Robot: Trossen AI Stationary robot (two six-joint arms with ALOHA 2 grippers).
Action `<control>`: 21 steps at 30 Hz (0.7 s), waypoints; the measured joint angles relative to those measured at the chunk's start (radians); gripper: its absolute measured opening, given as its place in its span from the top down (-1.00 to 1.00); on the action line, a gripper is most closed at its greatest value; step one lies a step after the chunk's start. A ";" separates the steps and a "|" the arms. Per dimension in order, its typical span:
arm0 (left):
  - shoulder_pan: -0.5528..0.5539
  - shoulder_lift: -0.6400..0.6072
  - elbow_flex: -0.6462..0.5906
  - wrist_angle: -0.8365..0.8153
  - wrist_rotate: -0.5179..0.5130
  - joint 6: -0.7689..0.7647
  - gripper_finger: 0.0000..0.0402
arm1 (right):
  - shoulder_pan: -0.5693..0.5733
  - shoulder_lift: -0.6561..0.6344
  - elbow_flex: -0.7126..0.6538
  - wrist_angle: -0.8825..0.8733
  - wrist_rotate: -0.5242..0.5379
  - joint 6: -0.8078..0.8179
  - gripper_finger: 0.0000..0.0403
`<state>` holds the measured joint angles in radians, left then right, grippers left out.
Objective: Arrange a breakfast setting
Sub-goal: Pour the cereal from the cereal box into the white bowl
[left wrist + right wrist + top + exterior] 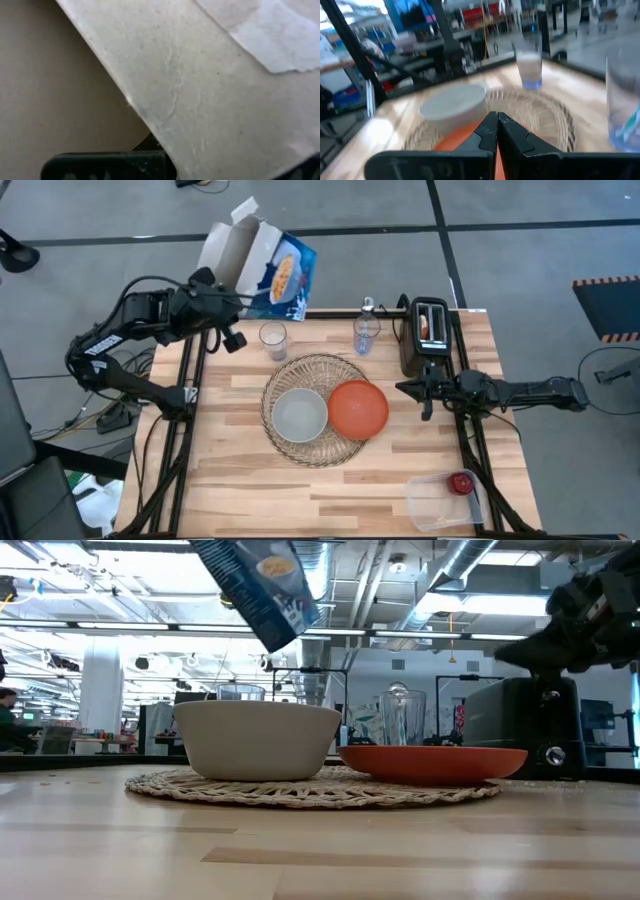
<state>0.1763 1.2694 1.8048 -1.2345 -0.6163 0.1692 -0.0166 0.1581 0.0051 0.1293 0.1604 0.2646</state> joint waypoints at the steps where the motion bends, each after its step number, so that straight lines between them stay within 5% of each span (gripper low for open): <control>1: -0.015 0.000 0.000 0.008 -0.001 0.006 1.00 | 0.000 0.000 0.000 0.022 0.000 0.000 0.82; 16: -0.168 0.000 0.000 0.111 0.009 0.040 1.00 | -0.052 0.000 0.000 0.142 0.023 0.026 0.81; 21: -0.185 0.000 0.000 0.111 0.006 0.039 1.00 | -0.051 0.006 0.000 0.146 0.023 0.024 0.60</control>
<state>-0.0092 1.2694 1.8050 -1.1238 -0.6099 0.2085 -0.0680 0.1644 0.0051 0.2755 0.1829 0.2888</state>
